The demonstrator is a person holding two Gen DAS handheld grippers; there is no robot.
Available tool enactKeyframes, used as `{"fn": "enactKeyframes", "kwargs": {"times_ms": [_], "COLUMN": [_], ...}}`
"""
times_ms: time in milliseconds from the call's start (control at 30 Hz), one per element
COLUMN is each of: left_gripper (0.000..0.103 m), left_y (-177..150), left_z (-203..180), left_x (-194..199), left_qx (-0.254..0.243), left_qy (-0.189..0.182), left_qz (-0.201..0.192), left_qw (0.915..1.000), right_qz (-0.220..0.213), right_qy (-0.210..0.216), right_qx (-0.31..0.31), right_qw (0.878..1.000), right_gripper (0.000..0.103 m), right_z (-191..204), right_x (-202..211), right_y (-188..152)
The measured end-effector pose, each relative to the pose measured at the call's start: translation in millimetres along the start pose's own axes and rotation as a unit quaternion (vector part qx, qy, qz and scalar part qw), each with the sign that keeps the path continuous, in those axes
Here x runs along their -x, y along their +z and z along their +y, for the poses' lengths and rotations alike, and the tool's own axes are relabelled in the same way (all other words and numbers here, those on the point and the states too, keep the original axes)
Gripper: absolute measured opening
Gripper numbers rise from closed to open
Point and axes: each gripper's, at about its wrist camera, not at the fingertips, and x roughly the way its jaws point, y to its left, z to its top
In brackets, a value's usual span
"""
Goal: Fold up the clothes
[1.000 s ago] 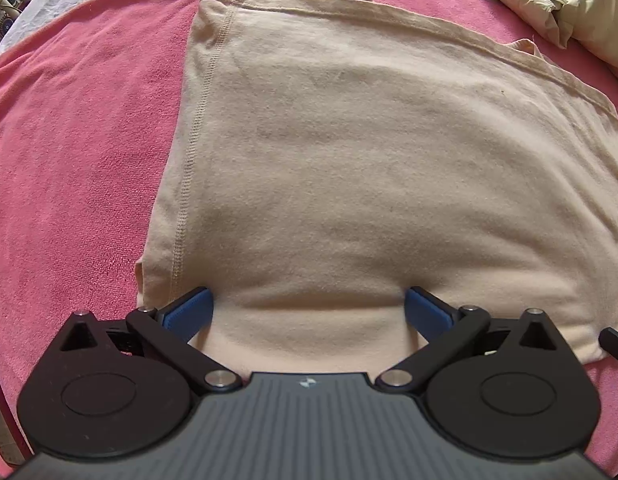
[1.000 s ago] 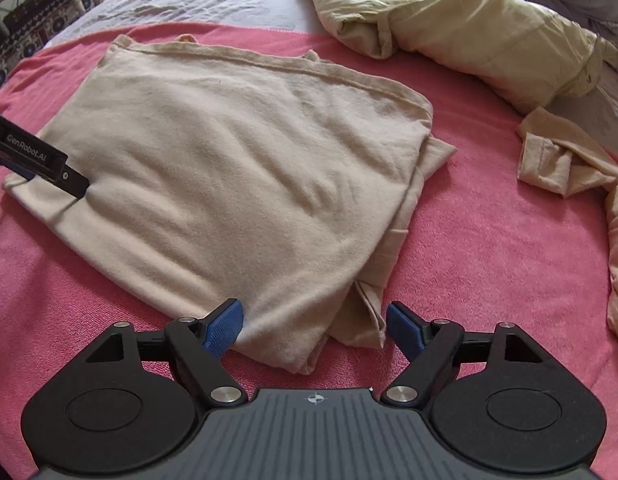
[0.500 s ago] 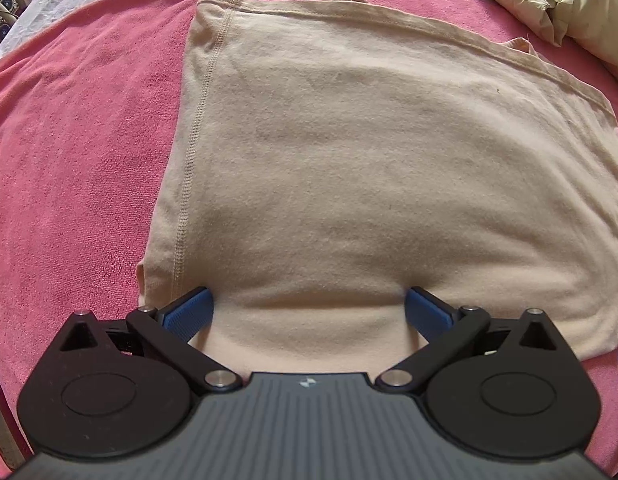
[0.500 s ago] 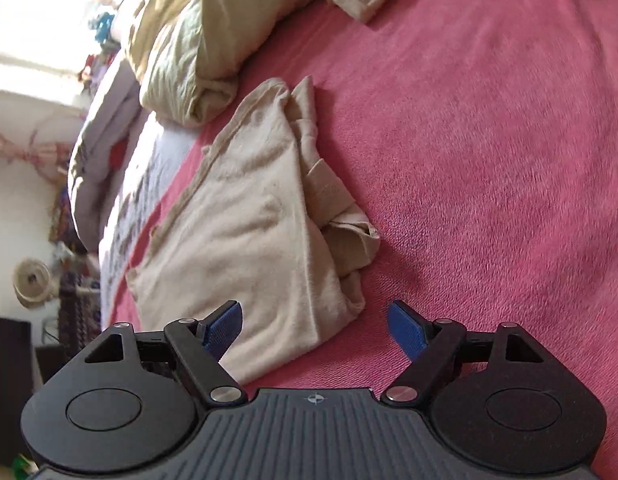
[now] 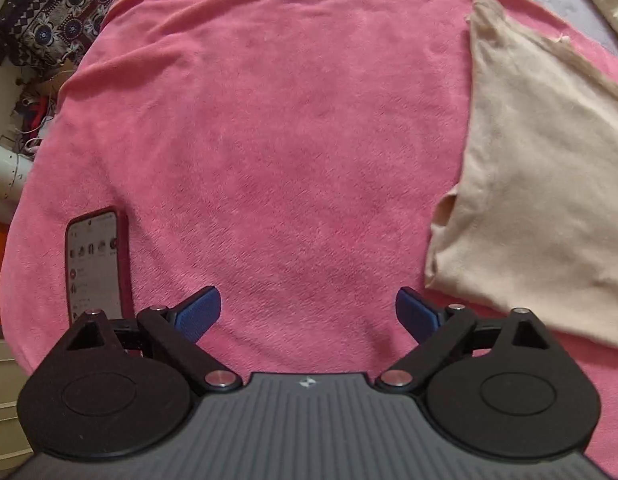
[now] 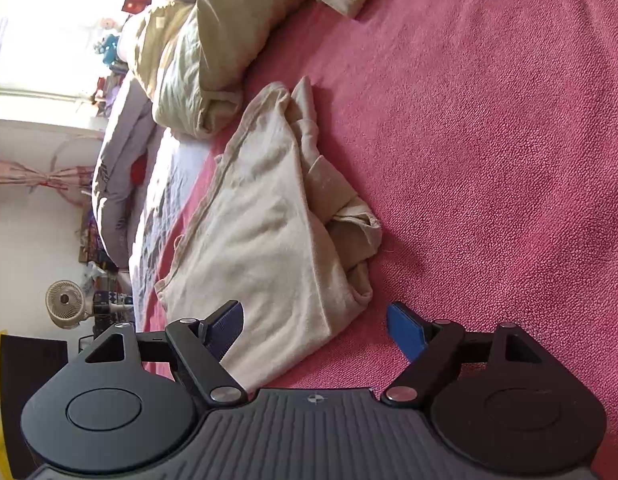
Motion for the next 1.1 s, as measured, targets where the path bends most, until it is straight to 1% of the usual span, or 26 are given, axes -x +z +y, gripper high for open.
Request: {"fn": "enactKeyframes", "kwargs": {"times_ms": [67, 167, 233, 267, 300, 367, 400, 433, 467, 500, 533, 567, 600, 633, 667, 700, 733, 767, 833, 867, 900, 933, 967, 1000, 1100], "left_gripper": [0.095, 0.096, 0.096, 0.096, 0.096, 0.096, 0.097, 0.1, 0.1, 0.1, 0.1, 0.094, 0.093, 0.093, 0.095, 0.095, 0.095, 0.095, 0.095, 0.095, 0.099, 0.102, 0.102, 0.102, 0.102], "left_y": [9, 36, 34, 27, 19, 1, -8, -17, -22, -24, -25, -21, -17, -13, -9, -4, 0, 5, 10, 11, 8, 5, 3, 1, -4], "left_z": [-24, -92, -135, -150, -166, -190, -199, -206, -208, -206, -202, -192, -182, -172, -160, -149, -140, -133, -127, -123, -115, -109, -103, -99, -89], "left_x": [9, -6, -15, -17, -22, -34, -38, -40, -38, -36, -32, -25, -19, -13, -9, -9, -10, -17, -35, -45, -50, -51, -52, -52, -51], "left_qx": [-0.017, -0.059, -0.091, -0.112, -0.133, -0.171, -0.19, -0.21, -0.218, -0.215, -0.207, -0.183, -0.16, -0.136, -0.115, -0.096, -0.08, -0.071, -0.069, -0.069, -0.069, -0.064, -0.06, -0.057, -0.051], "left_qy": [-0.058, -0.121, -0.145, -0.156, -0.163, -0.152, -0.139, -0.12, -0.113, -0.112, -0.114, -0.123, -0.133, -0.143, -0.153, -0.151, -0.146, -0.131, -0.087, -0.063, -0.043, -0.046, -0.048, -0.046, -0.033], "left_qz": [-0.023, -0.036, -0.023, -0.014, -0.006, 0.006, 0.003, -0.015, -0.025, -0.029, -0.036, -0.051, -0.065, -0.081, -0.099, -0.107, -0.112, -0.107, -0.088, -0.079, -0.074, -0.077, -0.078, -0.076, -0.078], "left_qw": [0.9979, 0.9902, 0.9849, 0.9813, 0.9776, 0.9733, 0.9717, 0.9702, 0.9691, 0.9697, 0.971, 0.9739, 0.976, 0.9769, 0.9765, 0.978, 0.9797, 0.9831, 0.9899, 0.9925, 0.9939, 0.9939, 0.994, 0.9943, 0.9951], "right_qz": [-0.005, -0.014, -0.014, -0.014, -0.016, -0.025, -0.029, -0.032, -0.035, -0.039, -0.042, -0.044, -0.046, -0.047, -0.044, -0.041, -0.036, -0.032, -0.035, -0.035, -0.033, -0.032, -0.032, -0.032, -0.034], "right_qy": [0.008, 0.014, 0.009, 0.005, 0.002, -0.004, -0.006, -0.008, -0.002, 0.009, 0.02, 0.03, 0.04, 0.047, 0.055, 0.064, 0.073, 0.078, 0.078, 0.073, 0.064, 0.056, 0.051, 0.05, 0.044], "right_qx": [-0.02, -0.034, -0.031, -0.029, -0.027, -0.025, -0.024, -0.023, -0.024, -0.027, -0.03, -0.031, -0.031, -0.025, -0.018, -0.015, -0.014, -0.014, -0.006, -0.006, -0.01, -0.014, -0.022, -0.031, -0.061], "right_qw": [1.0, 0.999, 0.999, 0.999, 1.0, 0.999, 0.999, 0.999, 0.999, 0.999, 0.998, 0.998, 0.998, 0.997, 0.997, 0.997, 0.997, 0.996, 0.996, 0.997, 0.997, 0.998, 0.998, 0.998, 0.997], "right_gripper": [0.08, 0.079, 0.079, 0.078, 0.078, 0.077, 0.077, 0.076, 0.078, 0.081, 0.087, 0.095, 0.098, 0.1, 0.1, 0.099, 0.094, 0.088, 0.085, 0.079, 0.073, 0.051, 0.023, 0.013, 0.013], "right_z": [-6, -9, -8, -7, -6, -6, -7, -8, -9, -10, -11, -11, -9, -5, -1, 2, 5, 6, 10, 11, 11, 11, 8, 4, -9], "right_x": [0, -1, -1, -1, 0, 1, 1, 1, -1, -4, -8, -12, -17, -22, -27, -32, -38, -43, -52, -53, -54, -55, -53, -51, -45], "right_y": [-2, -4, -2, 0, 1, 3, 3, 3, 3, 2, 2, 2, 3, 4, 6, 7, 8, 9, 10, 10, 11, 11, 10, 8, 2]}}
